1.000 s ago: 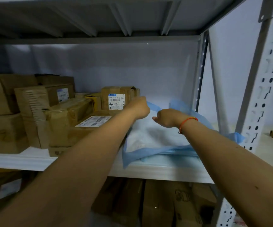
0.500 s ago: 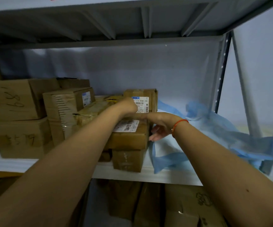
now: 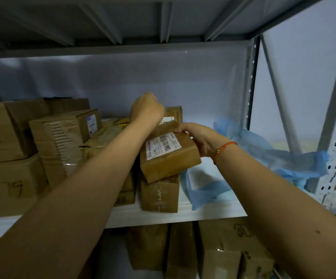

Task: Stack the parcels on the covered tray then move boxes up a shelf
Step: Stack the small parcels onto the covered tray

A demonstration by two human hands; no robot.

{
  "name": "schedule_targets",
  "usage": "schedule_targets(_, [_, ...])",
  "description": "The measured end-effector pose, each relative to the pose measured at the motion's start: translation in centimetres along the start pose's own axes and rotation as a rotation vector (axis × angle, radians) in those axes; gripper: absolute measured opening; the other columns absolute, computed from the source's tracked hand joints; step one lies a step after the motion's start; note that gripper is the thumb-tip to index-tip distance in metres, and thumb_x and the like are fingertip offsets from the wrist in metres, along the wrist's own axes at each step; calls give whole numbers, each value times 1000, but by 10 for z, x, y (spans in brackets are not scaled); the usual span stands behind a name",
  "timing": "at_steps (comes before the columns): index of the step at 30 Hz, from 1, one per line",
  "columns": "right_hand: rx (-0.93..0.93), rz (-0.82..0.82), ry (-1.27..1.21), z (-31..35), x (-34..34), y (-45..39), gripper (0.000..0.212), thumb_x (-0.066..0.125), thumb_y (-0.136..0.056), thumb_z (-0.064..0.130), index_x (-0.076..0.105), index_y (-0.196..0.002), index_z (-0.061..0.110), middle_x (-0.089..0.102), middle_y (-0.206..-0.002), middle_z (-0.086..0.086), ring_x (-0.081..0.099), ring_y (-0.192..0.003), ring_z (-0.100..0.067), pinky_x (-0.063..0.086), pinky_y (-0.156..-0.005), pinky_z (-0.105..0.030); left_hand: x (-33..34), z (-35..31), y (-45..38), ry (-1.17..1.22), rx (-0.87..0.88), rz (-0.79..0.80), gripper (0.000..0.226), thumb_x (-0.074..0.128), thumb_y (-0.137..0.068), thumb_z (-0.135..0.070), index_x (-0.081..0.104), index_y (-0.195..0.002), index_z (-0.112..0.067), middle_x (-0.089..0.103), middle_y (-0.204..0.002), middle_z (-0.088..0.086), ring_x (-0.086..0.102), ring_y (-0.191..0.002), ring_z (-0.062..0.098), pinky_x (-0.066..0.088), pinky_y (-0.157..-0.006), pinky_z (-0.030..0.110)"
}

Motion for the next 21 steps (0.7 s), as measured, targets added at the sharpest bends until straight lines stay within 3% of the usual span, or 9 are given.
schedule_targets(3, [-102, -38, -111, 13, -22, 7, 19, 55, -88, 22, 62, -95, 6, 70, -84, -13, 70, -61, -24, 60, -58, -31, -11, -7, -4, 176, 51, -134, 25, 38, -95, -12, 61, -106, -11, 62, -116, 10, 56, -108, 30, 47, -90, 38])
schedule_targets(7, [-172, -152, -246, 27, -72, 21, 21, 47, -95, 20, 60, -91, 4, 72, -67, -13, 70, -52, -24, 58, -46, -29, -7, -11, -6, 264, 51, -183, 21, 39, -95, -15, 58, -104, -13, 59, -115, 8, 56, -104, 27, 44, -83, 36])
schedule_targets(10, [-144, -270, -245, 31, -117, 22, 22, 49, -96, 26, 61, -92, 8, 74, -69, -10, 71, -55, -23, 59, -53, -32, 2, -13, -12, 253, 32, -181, 19, 44, -92, -14, 56, -107, -11, 56, -119, 10, 55, -104, 26, 40, -77, 32])
schedule_targets(12, [-103, -346, -216, 29, -146, 15, 24, 50, -95, 30, 63, -101, 11, 75, -82, -8, 72, -68, -23, 59, -64, -36, 10, -15, -17, 225, 15, -177, 21, 46, -91, -14, 55, -110, -10, 53, -121, 11, 52, -107, 26, 38, -77, 31])
schedule_targets(16, [7, -457, -137, 19, -187, -12, 33, 54, -94, 30, 61, -121, 13, 71, -112, -9, 69, -100, -28, 56, -78, -44, 29, -21, -29, 81, -25, -172, 31, 50, -92, -20, 50, -122, -10, 46, -132, 13, 46, -121, 31, 42, -97, 39])
schedule_targets(21, [114, -452, 39, 9, -209, -54, 31, 57, -93, 25, 59, -121, 10, 69, -115, -13, 66, -105, -30, 52, -91, -49, 62, -35, -45, -61, -19, -67, 42, 52, -91, -26, 47, -130, -10, 40, -137, 14, 40, -127, 34, 40, -104, 46])
Point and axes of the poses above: each hand's wrist, its own y-axis away from the middle knuckle, its own x-axis out of the palm, z = x × y, the point moved 3 cm from there along -y, towards the middle knuckle
